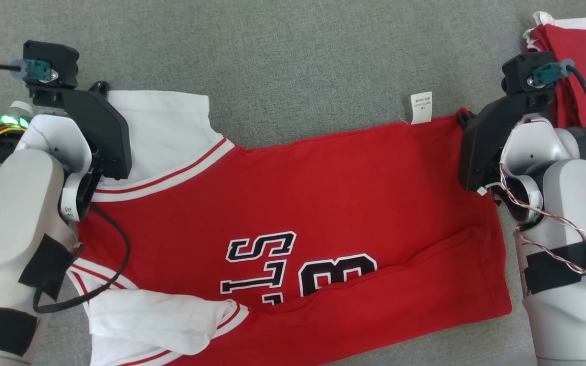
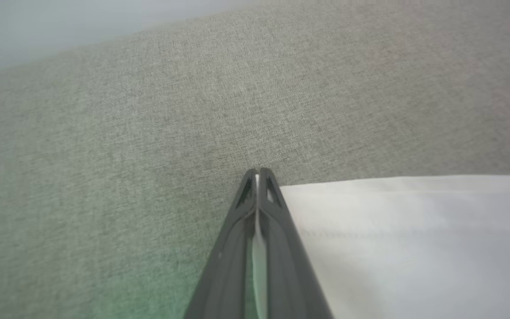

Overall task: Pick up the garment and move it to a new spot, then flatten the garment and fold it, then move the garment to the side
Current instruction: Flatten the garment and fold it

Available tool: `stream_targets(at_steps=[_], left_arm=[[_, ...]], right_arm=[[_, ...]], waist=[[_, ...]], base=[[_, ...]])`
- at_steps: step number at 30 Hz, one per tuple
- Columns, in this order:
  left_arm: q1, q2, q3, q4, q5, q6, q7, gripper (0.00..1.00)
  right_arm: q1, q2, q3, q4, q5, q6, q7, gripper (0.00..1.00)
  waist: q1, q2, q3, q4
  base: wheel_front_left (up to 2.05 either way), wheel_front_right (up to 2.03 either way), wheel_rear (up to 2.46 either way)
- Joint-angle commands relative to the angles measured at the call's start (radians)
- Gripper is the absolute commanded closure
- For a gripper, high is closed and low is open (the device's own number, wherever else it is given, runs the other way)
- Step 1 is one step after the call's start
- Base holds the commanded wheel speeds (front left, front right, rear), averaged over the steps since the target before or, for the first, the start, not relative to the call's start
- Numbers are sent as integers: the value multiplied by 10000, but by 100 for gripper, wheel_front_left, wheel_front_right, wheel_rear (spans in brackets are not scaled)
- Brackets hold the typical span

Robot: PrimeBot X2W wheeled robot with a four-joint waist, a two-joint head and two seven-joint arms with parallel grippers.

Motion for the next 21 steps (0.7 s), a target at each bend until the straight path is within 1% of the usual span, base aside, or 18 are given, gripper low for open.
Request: stream_targets(at_steps=[1,4,7,8,13,15,17,21], left_arm=[[311,-19,25,42,-175,-39,-150,100],[437,-1,225,-237,-310,-128,-676,100],[823,-93,481,-665,-665,-249,-1225,100],[823,-93,481,-665,-665,-249,-1225,100],[1836,-164,1003,-1609,-1378,-471,-2052,100],[2337,-195,1176,-2110,-1635,-493,-2408,100],[2886,-144,1283,-2666,-1639,-417,-2724,100],[4210,-268,1496,-3984,-2021,-244,-3220,100]], right_arm=[[194,-53,35,-122,146,-27,-226,100],[434,-62,24,-312,246,-27,-555,100],[756,-73,-30,-537,393,-27,-1000,100],[756,-73,-30,-537,393,-27,-1000,100],[1491,-45,-377,-938,495,-27,-1595,100],[1817,-48,-589,-1157,437,-27,-1882,100],[2150,13,-771,-1382,408,-27,-2201,100],[2872,142,-1108,-1746,367,-27,-2760,100]], waist=[[0,0,-110,46],[0,0,-297,100],[0,0,-548,202],[0,0,-548,202],[0,0,-1060,447],[0,0,-1267,563],[0,0,-1483,655],[0,0,-1924,847]], base=[[0,0,0],[0,0,0],[0,0,0],[0,0,0],[0,0,0],[0,0,0],[0,0,0],[0,0,0]])
